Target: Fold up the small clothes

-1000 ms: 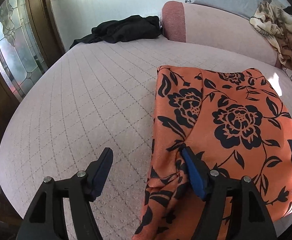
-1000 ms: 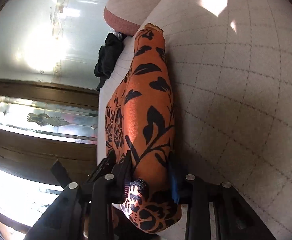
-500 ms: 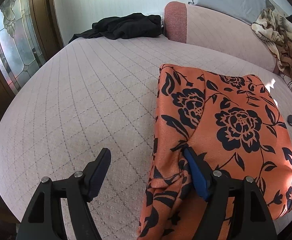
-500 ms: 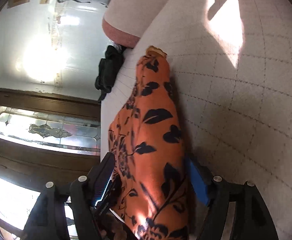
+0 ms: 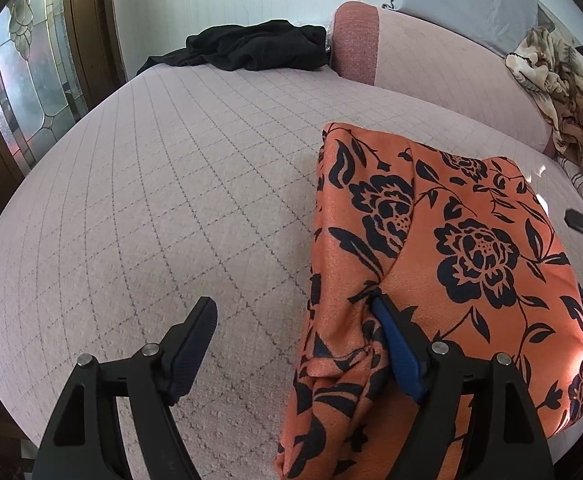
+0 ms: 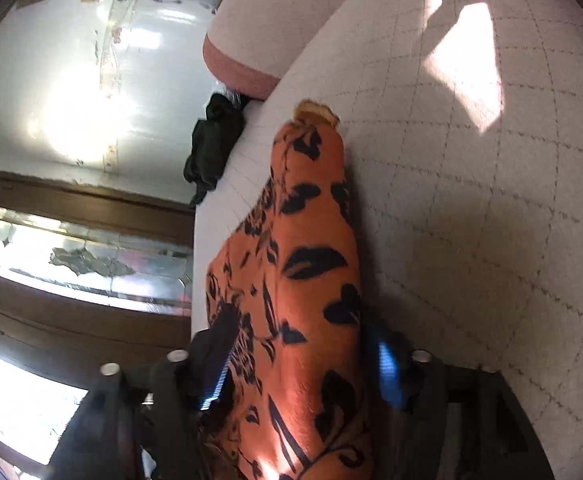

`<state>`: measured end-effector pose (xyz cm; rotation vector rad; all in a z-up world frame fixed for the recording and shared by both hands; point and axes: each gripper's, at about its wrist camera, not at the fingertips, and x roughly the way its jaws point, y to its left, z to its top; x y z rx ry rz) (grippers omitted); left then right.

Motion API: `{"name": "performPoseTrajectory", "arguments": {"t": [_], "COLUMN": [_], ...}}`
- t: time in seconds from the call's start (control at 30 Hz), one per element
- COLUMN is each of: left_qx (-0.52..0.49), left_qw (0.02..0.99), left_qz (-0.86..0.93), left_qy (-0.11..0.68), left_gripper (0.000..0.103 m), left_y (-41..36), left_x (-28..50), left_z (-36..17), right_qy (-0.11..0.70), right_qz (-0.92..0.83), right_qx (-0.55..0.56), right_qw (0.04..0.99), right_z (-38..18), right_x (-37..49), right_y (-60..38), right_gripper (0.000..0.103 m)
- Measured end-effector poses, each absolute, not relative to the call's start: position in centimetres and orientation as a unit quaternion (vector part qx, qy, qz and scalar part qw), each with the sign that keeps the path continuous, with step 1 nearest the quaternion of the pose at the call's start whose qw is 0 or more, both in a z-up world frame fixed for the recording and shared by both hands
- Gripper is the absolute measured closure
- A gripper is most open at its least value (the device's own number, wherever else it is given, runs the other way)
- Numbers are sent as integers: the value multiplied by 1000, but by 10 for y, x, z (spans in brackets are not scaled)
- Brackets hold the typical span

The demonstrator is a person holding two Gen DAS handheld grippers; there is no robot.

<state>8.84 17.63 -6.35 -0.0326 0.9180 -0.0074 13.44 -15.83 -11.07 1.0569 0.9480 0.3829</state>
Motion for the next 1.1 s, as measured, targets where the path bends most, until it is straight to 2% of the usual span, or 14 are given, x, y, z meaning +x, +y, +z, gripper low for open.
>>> {"name": "performPoseTrajectory", "arguments": {"t": [0.07, 0.1, 0.13, 0.23, 0.3, 0.33, 0.37, 0.43, 0.5, 0.6, 0.73, 0.9, 1.0, 1.1], "left_qx": [-15, -15, -17, -31, -68, -98, -122, -130, -127, -122, -124, -183, -184, -197], "left_qw": [897, 897, 896, 896, 895, 896, 901, 914, 906, 857, 871, 877, 874, 840], "left_qz": [-4, -5, -7, -12, -22, -32, -40, -38, -50, -49, -63, -103, -134, -174], "left_qy": [443, 443, 443, 443, 440, 432, 414, 382, 401, 499, 471, 433, 430, 474], "left_gripper": [22, 22, 22, 22, 23, 24, 24, 24, 24, 27, 36, 36, 36, 37], "left_y": [176, 176, 177, 183, 193, 201, 210, 224, 232, 238, 240, 252, 251, 243], "left_x": [88, 88, 88, 87, 84, 80, 73, 60, 57, 61, 54, 66, 105, 162], "left_z": [-63, -63, -63, -62, -57, -51, -42, -27, -30, -72, -59, -28, -15, -31], "right_qy": [435, 456, 479, 478, 479, 485, 486, 458, 435, 418, 450, 475, 478, 476], "right_qz": [167, 169, 165, 149, 134, 119, 105, 81, 90, 137, 177, 174, 179, 185], "right_qx": [502, 494, 471, 412, 375, 365, 357, 325, 299, 277, 231, 217, 222, 214], "right_qw": [728, 721, 722, 761, 782, 786, 791, 823, 845, 854, 844, 835, 831, 832], "right_z": [-118, -126, -130, -109, -98, -93, -87, -65, -45, -20, -27, -48, -52, -52], "right_x": [154, 164, 171, 169, 168, 167, 165, 150, 140, 127, 121, 112, 112, 111], "right_y": [-158, -153, -147, -135, -124, -122, -121, -122, -115, -102, -63, -53, -56, -53], "right_gripper": [34, 50, 76, 76, 70, 61, 43, 33, 33, 32, 31, 31, 30, 29]}}
